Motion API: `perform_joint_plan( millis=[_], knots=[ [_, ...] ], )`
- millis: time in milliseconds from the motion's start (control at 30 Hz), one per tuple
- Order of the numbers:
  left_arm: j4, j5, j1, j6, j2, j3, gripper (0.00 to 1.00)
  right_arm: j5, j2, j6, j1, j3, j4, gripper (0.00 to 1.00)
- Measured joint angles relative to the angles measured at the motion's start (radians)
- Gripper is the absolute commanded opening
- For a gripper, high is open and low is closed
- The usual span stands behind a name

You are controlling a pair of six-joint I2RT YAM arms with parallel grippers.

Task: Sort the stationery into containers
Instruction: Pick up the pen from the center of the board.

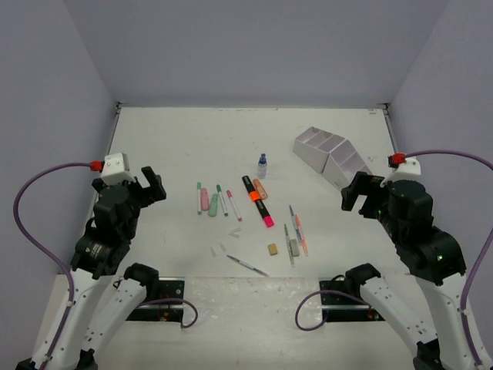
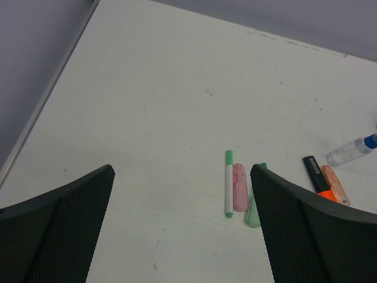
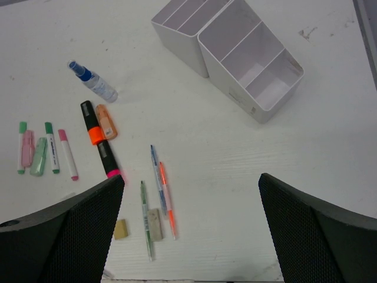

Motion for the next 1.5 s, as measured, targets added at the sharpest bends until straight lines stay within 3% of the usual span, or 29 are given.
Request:
perform_joint_plan(
  millis=[400,600,700,867,1500],
  knots=[
    [0.001,0.007,0.0,0.0,0.007,-0.004,1.0,-0.139,0.02,0.04,0.0,-0.071,0.091,0.98],
    [0.004,0.029,0.0,0.001,0.029,-0.004,1.0,-0.134,0.278,0.058,0.052,-0.098,0.11,0.79],
    [0.008,0.047,0.0,0.001,0.047,-0.007,1.0,-0.099,0.451,0.07,0.116,-0.141,0.121,0.61],
    [0.016,0.074,-0.001,0.001,0.064,-0.016,1.0,-0.113,0.551,0.084,0.166,-0.228,0.129,0.49],
    [0.024,0.122,-0.001,0.003,0.068,-0.02,1.0,-0.134,0.64,0.212,0.236,-0.395,0.387,0.38]
  ],
)
